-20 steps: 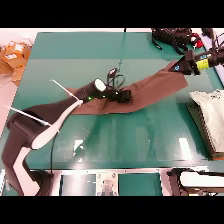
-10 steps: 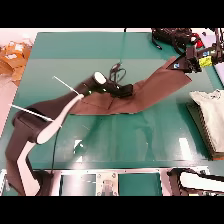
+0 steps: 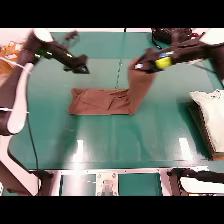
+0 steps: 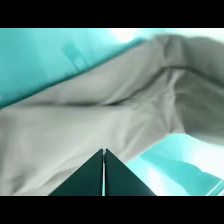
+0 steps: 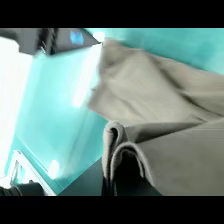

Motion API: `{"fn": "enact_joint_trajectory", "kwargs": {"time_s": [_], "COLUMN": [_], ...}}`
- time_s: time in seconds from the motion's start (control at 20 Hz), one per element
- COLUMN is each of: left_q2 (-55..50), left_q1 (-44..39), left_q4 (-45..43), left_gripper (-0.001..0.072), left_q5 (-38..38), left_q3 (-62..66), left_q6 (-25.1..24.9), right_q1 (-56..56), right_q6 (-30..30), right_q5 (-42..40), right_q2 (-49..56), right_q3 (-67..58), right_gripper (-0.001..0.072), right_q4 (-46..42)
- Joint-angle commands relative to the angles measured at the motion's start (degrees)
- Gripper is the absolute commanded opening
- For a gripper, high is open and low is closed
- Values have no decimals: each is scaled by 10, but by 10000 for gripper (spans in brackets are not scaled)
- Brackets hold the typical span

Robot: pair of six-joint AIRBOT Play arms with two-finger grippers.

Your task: Fold the shirts.

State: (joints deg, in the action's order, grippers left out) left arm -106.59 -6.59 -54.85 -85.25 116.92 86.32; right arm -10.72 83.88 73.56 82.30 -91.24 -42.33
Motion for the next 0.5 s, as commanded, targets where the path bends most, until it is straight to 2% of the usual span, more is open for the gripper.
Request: {"fn": "enact_joint_trajectory", "kwargs": {"time_s": [0.0, 0.1, 0.15, 0.2, 0.25, 0.3, 0.45], "left_q2": [14, 14, 14, 14, 14, 14, 14], "left_q1": [82, 114, 126, 139, 148, 156, 166], "left_q4": [-22, -22, -22, -22, -22, -22, -21], "left_gripper": [24, 24, 24, 24, 24, 24, 24], "left_q5": [-59, -63, -63, -63, -63, -63, -64], "left_q3": [21, 21, 21, 21, 21, 21, 21], "left_q6": [-6, -24, -28, -28, -28, -29, -46], "right_q1": [-160, -251, -293, -327, -355, -374, -357], "right_q6": [17, 16, 12, 11, 10, 10, -5], "right_q5": [-192, -337, -424, -500, -553, -577, -521], "right_q2": [67, 136, 176, 214, 247, 273, 271], "right_q3": [8, 7, 5, -1, -10, -23, -34], "right_gripper": [16, 16, 48, 231, 465, 559, 559], "right_q4": [4, 25, 39, 50, 54, 53, 12]}}
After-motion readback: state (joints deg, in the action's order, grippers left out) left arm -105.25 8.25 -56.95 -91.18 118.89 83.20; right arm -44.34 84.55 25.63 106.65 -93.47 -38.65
